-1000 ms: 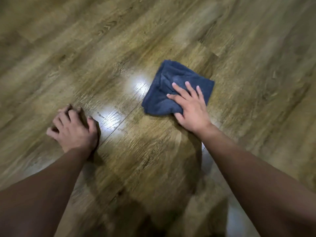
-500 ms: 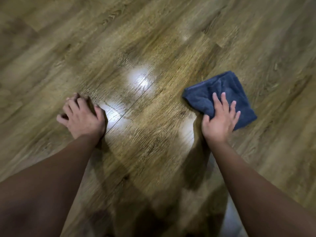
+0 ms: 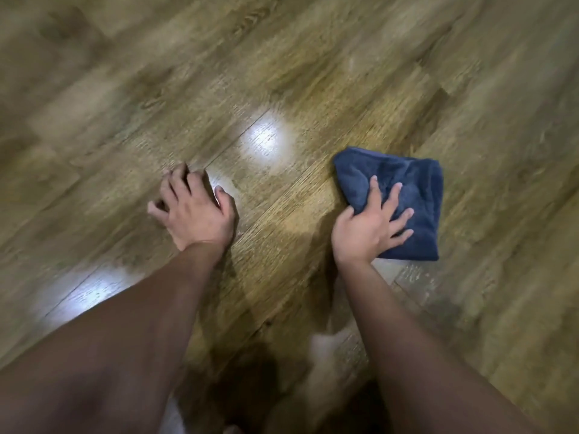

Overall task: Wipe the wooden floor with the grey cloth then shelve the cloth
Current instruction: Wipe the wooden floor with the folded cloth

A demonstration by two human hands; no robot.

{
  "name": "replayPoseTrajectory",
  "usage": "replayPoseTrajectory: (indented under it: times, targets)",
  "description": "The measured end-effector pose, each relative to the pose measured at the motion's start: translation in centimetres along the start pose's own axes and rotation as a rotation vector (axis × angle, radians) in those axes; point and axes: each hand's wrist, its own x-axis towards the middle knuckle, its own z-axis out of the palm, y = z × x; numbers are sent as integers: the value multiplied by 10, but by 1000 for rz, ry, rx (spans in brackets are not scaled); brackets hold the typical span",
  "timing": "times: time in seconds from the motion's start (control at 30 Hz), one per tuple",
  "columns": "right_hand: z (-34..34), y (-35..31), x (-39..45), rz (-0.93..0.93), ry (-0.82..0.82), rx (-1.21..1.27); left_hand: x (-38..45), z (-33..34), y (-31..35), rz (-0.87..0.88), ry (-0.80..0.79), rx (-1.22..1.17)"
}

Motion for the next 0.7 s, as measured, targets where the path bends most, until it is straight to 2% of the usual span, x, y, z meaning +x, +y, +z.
replayPoseTrajectory:
  times: [0.5,0.7]
  targets:
    - [10,-59,-64,-390,-228,-135,3,-8,-7,-40,-49,-161]
    - [22,-76,-103,-702,-368,-209,8,-10,-10,-122,-43,-265]
